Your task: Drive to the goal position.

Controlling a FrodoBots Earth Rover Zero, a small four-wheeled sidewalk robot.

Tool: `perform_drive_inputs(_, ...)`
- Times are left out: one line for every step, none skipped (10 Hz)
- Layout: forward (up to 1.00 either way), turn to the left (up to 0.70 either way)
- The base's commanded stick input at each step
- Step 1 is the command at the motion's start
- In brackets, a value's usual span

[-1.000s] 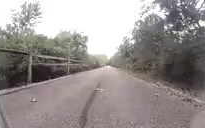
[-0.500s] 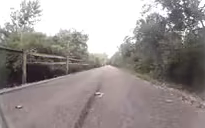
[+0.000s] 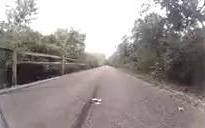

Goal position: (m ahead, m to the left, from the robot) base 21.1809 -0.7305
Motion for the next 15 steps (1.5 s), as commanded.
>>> perform_drive_inputs(0.7, 0.0)
perform_drive_inputs(0.7, 0.0)
perform_drive_inputs(0.7, 0.0)
perform_drive_inputs(0.7, 0.0)
perform_drive_inputs(0.7, -0.01)
perform_drive_inputs(0.7, -0.32)
perform_drive_inputs(0.7, -0.33)
perform_drive_inputs(0.7, -0.33)
perform_drive_inputs(0.7, -0.33)
perform_drive_inputs(0.7, -0.03)
perform_drive_inputs(0.7, 0.0)
perform_drive_inputs(0.7, 0.0)
perform_drive_inputs(0.7, 0.0)
perform_drive_inputs(0.7, 0.0)
perform_drive_inputs(0.7, 0.0)
